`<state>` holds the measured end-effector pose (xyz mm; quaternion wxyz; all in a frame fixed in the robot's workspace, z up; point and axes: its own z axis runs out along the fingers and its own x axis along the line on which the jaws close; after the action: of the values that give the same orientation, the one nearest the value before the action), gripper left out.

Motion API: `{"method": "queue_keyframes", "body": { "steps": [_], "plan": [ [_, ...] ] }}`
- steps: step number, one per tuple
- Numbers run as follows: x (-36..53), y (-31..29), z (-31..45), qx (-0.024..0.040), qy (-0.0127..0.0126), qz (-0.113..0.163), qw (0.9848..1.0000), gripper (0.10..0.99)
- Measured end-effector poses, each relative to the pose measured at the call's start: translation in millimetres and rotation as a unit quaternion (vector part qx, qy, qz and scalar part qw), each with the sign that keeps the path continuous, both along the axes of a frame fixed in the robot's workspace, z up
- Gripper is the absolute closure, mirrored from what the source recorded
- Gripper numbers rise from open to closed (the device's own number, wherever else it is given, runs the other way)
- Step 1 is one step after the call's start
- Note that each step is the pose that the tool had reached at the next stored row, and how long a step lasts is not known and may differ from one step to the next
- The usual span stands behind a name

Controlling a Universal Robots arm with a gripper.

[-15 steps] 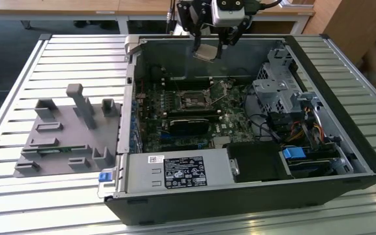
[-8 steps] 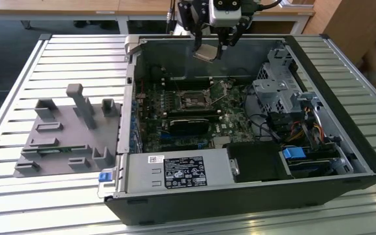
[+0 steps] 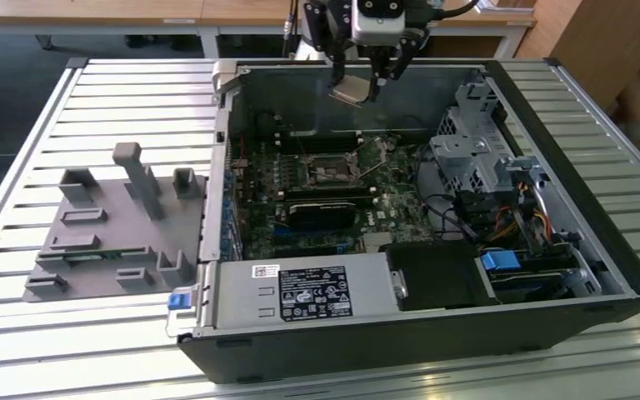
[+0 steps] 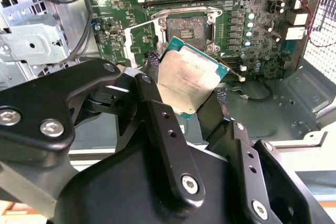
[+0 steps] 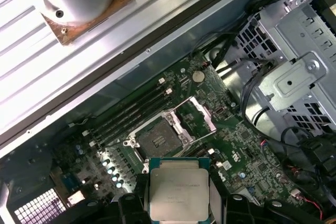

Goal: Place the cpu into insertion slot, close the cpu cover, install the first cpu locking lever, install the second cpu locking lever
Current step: 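Place the cpu into insertion slot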

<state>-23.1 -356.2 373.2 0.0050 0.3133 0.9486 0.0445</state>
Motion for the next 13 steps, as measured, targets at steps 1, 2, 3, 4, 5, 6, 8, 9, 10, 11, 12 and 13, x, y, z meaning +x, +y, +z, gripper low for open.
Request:
{"method": "queue_keyframes", "body": {
  "steps": [1,2,3,4,5,6,8,9,10,11,12,13],
  "plan": [
    [0.0,0.0,0.0,-0.0001,0.0000,-0.003,1.0000,0.545],
    [0.0,0.0,0.0,-0.0001,0.0000,-0.007,1.0000,0.545],
    [0.0,0.0,-0.1,-0.0001,0.0000,-0.010,1.0000,0.545],
    [0.0,0.0,-0.1,-0.0002,0.0000,-0.013,0.9999,0.545],
    [0.0,0.0,-0.1,-0.0002,0.0000,-0.017,0.9999,0.545],
    [0.0,0.0,-0.2,-0.0002,0.0000,-0.021,0.9998,0.545],
    [0.0,0.0,-0.3,-0.0003,0.0000,-0.028,0.9996,0.545],
    [0.0,0.0,-0.3,-0.0003,0.0000,-0.032,0.9995,0.545],
    [0.0,0.0,-0.3,-0.0004,0.0000,-0.035,0.9994,0.545],
    [0.0,0.0,-0.4,-0.0003,0.0000,-0.039,0.9992,0.545],
    [0.0,0.0,-0.4,-0.0004,0.0000,-0.043,0.9991,0.545],
    [0.0,0.0,-0.4,-0.0004,0.0000,-0.047,0.9989,0.545]
  ]
}}
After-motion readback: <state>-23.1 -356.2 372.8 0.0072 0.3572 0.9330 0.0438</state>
